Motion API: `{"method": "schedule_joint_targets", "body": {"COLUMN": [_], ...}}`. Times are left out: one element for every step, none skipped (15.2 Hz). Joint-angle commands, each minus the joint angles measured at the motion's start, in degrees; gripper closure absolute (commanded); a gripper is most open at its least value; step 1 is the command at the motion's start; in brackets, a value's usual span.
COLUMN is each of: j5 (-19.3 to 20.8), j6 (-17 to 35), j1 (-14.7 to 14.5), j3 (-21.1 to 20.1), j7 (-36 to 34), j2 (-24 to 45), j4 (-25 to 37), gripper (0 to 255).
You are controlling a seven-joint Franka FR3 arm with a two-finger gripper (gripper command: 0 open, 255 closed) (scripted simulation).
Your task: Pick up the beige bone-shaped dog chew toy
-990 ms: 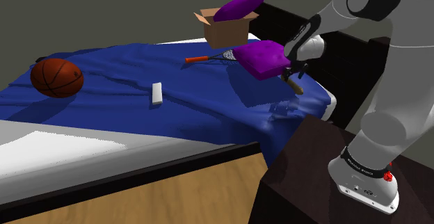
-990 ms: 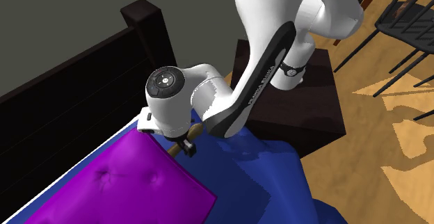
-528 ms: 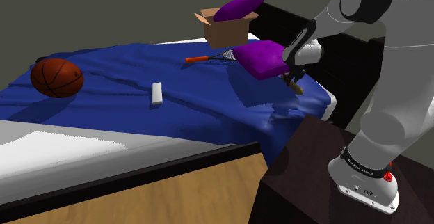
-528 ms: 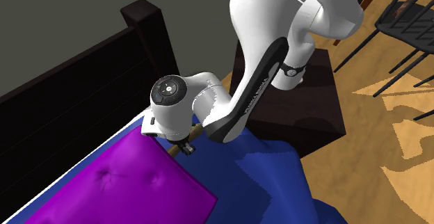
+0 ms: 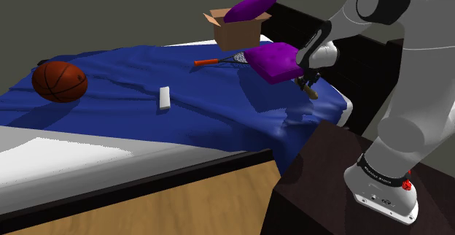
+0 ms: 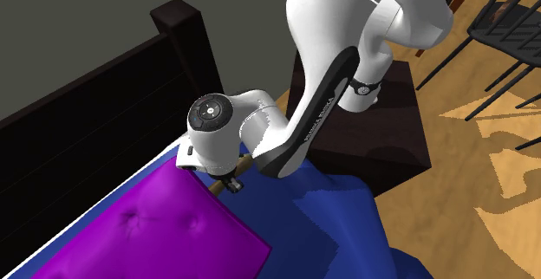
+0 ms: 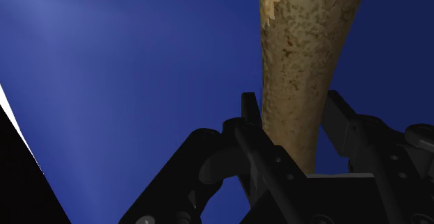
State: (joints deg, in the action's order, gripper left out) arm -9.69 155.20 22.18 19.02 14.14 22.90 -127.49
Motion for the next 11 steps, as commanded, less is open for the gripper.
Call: {"method": "schedule_joint_targets", "body": {"j5": [0.4, 0.8, 1.2, 1.6, 2.0, 2.4, 2.9, 3.3, 3.7, 4.1, 4.5], "j6": [-0.6, -1.2, -1.8, -2.5, -3.1, -3.7, -4.4, -5.0, -5.7, -6.3, -7.0], "j1": [-0.2, -0.5, -0.7, -1.0, -1.2, -1.4, -1.6, -1.8, -2.0, -2.2, -2.4], "j3": [0.3, 0.6, 1.0, 1.3, 1.6, 1.8, 2.1, 2.4, 2.6, 2.8, 3.1], "j7": [-0.2, -0.5, -0.7, -1.0, -1.3, -1.5, -1.8, -2.1, -2.3, -2.6, -2.9], "j2": [-0.7, -1.4, -2.0, -2.7, -3.4, -4.1, -4.7, -5.4, -6.0, -6.7, -7.3], "j4": [-0.1, -0.1, -0.2, -0.2, -0.2, -0.2, -0.2, -0.2, -0.1, -0.1, 0.0], "gripper": [255, 255, 255, 255, 255, 255, 255, 255, 255, 255, 255]}}
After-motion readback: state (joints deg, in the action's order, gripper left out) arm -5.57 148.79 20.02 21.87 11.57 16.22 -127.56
